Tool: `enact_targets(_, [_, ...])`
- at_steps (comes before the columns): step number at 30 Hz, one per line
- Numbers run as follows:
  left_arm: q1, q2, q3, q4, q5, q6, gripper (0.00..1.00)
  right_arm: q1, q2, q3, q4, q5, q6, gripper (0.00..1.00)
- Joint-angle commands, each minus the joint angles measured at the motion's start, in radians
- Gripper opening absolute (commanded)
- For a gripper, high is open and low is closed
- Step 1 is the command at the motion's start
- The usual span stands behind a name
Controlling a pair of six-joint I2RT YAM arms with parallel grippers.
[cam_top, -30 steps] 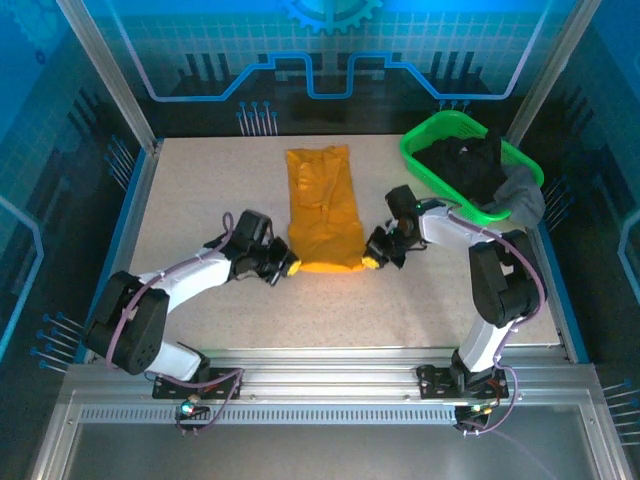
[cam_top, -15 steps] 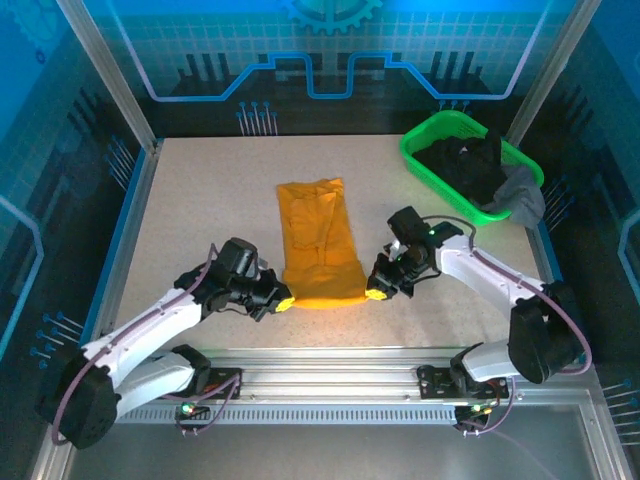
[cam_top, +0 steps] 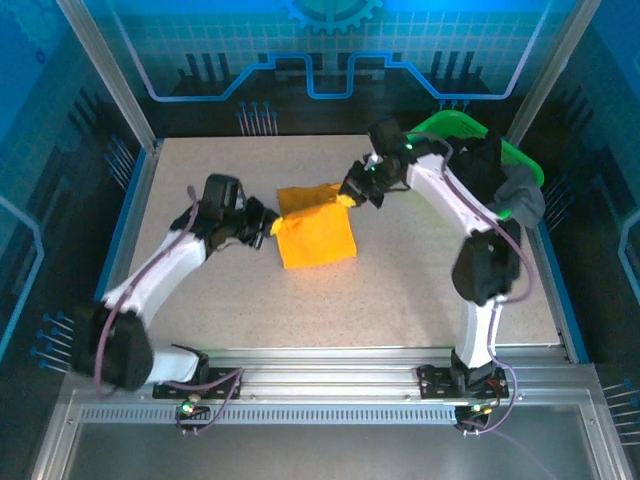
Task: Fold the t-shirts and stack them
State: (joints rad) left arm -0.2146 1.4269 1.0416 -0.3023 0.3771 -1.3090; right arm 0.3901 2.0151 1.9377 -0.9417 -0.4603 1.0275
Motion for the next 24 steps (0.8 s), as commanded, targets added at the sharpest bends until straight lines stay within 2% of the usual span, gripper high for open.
enact_targets(1, [0.06,0.236,0.168,0.103,0.006,0.033,0.02,-0.05,0.241,0.234,-0.063,0.033,0.025,0.0])
enact_targets(2, [0.076,0.318,0.226,0.099,0.013,0.043,0.1,-0.059,0.317,0.323,-0.077,0.033,0.021,0.05])
enact_targets(4, [0.105,0.469,0.353,0.077,0.031,0.069,0.35,-0.081,0.502,0.561,-0.158,0.042,0.008,0.34])
enact_targets(5, [0.115,0.516,0.4,0.063,0.036,0.074,0.42,-0.089,0.56,0.66,-0.196,0.05,-0.001,0.43])
enact_targets(7, [0.121,0.547,0.439,0.058,0.036,0.083,0.48,-0.1,0.629,0.808,-0.233,0.078,-0.041,0.54])
enact_targets(9, [0.116,0.501,0.424,0.035,-0.002,0.12,0.55,-0.11,0.594,0.784,-0.209,0.083,-0.086,0.57])
enact_targets(11, [0.107,0.431,0.37,0.007,-0.015,0.141,0.55,-0.118,0.494,0.641,-0.168,0.094,-0.121,0.56])
enact_targets(14, [0.061,0.252,0.178,-0.008,-0.053,0.09,0.53,-0.117,0.263,0.302,-0.038,0.102,-0.177,0.56])
enact_targets(16, [-0.016,0.127,0.04,0.018,-0.093,-0.005,0.52,-0.112,0.102,0.071,0.066,0.097,-0.203,0.56])
enact_targets(18, [-0.137,0.045,-0.065,0.068,-0.14,-0.143,0.52,-0.108,-0.062,-0.182,0.191,0.086,-0.207,0.56])
enact_targets(21, [-0.302,0.022,-0.152,0.177,-0.248,-0.362,0.59,-0.105,-0.27,-0.491,0.353,0.05,-0.179,0.58])
enact_targets(24, [-0.393,0.069,-0.182,0.287,-0.4,-0.519,0.64,-0.105,-0.415,-0.688,0.453,0.019,-0.15,0.59])
